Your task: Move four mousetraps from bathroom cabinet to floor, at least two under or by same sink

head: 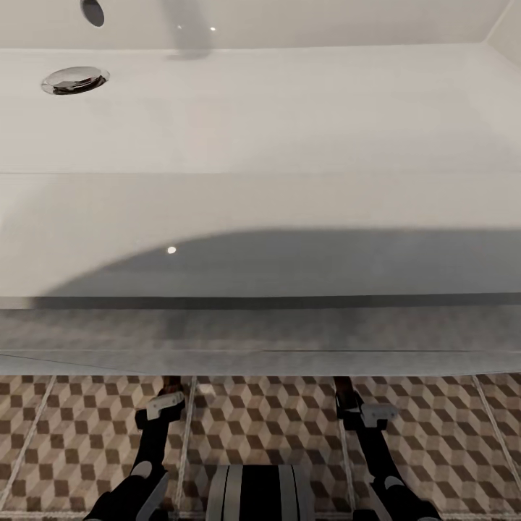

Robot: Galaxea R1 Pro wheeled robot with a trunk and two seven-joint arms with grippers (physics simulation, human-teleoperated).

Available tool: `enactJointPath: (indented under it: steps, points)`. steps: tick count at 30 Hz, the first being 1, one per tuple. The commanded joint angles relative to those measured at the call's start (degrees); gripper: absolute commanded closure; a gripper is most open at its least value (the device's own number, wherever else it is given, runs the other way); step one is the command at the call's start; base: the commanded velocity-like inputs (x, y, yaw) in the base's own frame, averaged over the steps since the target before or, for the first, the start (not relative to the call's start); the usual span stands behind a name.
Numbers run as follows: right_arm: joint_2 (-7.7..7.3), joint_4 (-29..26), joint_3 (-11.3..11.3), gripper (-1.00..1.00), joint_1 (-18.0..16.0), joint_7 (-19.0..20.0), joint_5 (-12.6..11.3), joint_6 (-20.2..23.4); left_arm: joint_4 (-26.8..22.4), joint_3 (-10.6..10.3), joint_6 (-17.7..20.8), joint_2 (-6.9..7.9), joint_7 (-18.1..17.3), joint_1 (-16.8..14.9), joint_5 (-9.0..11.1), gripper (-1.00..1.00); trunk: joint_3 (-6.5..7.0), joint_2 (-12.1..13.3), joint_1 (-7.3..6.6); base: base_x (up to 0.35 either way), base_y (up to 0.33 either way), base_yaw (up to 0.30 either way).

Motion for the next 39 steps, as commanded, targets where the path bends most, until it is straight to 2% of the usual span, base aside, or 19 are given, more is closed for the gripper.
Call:
enactJointPath:
  steps: [1, 13, 39]
  points:
    - [0.03, -0.2, -0.4, 1.00, -0.1, 0.2, 0.3, -0.2, -0.1, -0.5, -0.7, 0.04, 0.3, 0.0, 0.5, 1.00, -0.03, 0.0, -0.01, 0.000, 0.000, 0.000]
    - [1.12, -1.2, -0.4, 1.00, -1.0, 0.2, 0.2, 0.0, -0.5, -0.7, -1.9, -0.44, 0.2, -0.5, -1.0, 1.00, -0.03, 0.0, -0.01, 0.000, 0.000, 0.000]
    - [1.34, -1.3, -0.4, 1.00, -4.1, -0.3, 0.1, 0.0, -2.9, -0.7, -1.8, -0.49, 0.1, -1.0, -1.1, 1.00, -0.03, 0.0, -0.01, 0.000, 0.000, 0.000]
